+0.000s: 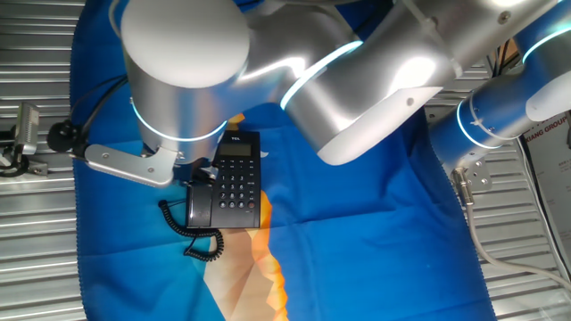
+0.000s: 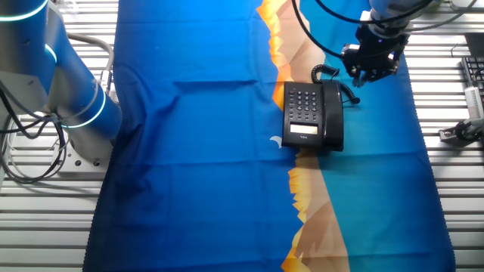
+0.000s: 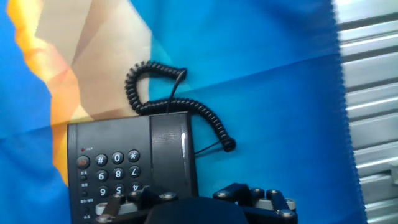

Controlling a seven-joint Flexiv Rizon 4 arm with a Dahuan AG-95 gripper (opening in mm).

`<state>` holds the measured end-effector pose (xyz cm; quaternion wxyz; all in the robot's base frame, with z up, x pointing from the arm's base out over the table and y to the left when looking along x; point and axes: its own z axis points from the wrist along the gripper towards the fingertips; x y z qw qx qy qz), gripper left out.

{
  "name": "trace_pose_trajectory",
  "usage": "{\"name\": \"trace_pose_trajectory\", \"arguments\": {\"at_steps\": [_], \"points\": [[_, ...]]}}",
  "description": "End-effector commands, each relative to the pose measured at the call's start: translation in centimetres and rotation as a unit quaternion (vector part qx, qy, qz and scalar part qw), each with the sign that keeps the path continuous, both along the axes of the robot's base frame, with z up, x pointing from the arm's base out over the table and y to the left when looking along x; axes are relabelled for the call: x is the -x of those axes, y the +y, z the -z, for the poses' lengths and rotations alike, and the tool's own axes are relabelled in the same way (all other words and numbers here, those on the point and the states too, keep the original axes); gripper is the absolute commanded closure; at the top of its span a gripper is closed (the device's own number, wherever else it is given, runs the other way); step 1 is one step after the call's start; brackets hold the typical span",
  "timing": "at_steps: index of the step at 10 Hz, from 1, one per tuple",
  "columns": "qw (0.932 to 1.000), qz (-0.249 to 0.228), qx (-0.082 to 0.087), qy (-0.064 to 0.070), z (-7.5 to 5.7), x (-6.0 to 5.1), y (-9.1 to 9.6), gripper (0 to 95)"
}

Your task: Place the handset of the telephone on the corresponding phone cradle

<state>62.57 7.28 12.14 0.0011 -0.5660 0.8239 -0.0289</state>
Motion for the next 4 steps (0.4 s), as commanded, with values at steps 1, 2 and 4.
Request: {"name": "trace_pose_trajectory", "arguments": {"at_steps": [1, 2, 4], "points": [[1.0000, -0.001, -0.002, 0.002, -0.05, -0.15, 0.07, 95.0], [1.0000, -0.003, -0.003, 0.002, -0.11, -0.15, 0.11, 95.0], [1.0000, -0.008, -0.004, 0.003, -0.18, -0.24, 0.20, 95.0]]}}
